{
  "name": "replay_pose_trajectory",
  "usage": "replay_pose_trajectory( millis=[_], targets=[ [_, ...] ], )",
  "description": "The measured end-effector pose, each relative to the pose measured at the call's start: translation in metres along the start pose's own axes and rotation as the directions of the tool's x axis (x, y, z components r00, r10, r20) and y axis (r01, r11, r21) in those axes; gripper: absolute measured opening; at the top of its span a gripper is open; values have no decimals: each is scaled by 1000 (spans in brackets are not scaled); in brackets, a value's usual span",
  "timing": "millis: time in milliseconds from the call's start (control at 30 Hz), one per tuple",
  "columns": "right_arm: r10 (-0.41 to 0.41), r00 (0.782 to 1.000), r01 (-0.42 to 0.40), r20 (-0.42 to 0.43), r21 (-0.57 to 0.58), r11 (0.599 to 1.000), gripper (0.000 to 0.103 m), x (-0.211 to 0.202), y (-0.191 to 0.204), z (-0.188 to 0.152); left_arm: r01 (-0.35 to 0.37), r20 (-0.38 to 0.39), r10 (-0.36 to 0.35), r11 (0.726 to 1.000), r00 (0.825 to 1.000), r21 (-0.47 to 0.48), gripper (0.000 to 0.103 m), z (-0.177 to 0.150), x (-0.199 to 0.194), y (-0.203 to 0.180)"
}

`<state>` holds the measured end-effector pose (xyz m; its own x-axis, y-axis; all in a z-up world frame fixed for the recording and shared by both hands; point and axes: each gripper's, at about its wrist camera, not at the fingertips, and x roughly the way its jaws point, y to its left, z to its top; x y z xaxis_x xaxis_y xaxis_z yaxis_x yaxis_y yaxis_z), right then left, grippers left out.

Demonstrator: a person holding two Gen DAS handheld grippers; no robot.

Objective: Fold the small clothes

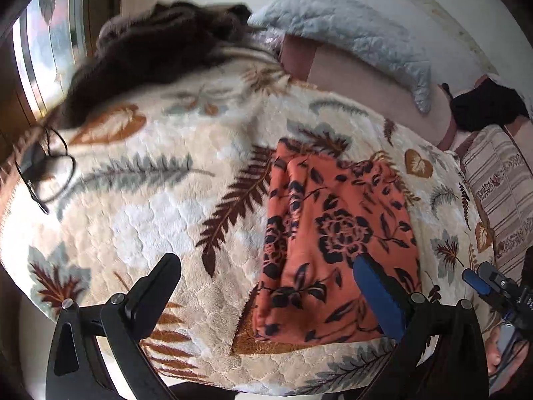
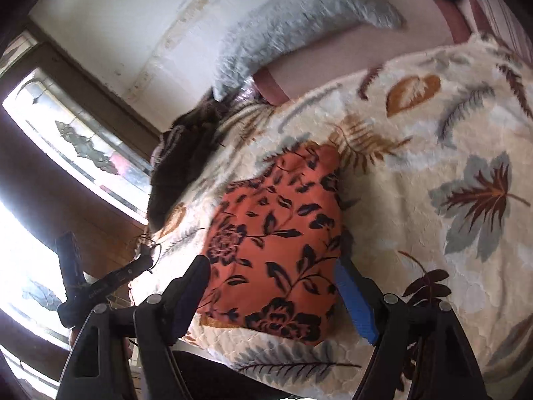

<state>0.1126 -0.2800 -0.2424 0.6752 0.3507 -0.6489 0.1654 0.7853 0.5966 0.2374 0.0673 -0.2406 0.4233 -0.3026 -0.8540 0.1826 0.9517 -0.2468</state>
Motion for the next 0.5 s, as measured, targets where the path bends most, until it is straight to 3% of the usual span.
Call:
replay_pose_trajectory(
  millis=[100, 233, 367, 500],
  targets=[
    [-16, 996, 25, -89, 91, 996, 80, 49, -38, 14, 81, -112, -90, 993, 990, -85, 102, 10, 44, 29],
    [-5, 989, 31, -147, 177, 984, 80, 94, -69, 30, 247, -142, -258, 965, 956, -89, 102, 19, 65, 20],
    [33, 986, 2, -161, 214, 977, 81, 118, -80, 39, 289, -167, -296, 955, 940, -67, 103, 23, 87, -2],
    [119, 983, -80, -143, 250, 965, 82, 127, -83, 41, 368, -280, -374, 927, 884, -77, 103, 16, 116, -20]
  ],
)
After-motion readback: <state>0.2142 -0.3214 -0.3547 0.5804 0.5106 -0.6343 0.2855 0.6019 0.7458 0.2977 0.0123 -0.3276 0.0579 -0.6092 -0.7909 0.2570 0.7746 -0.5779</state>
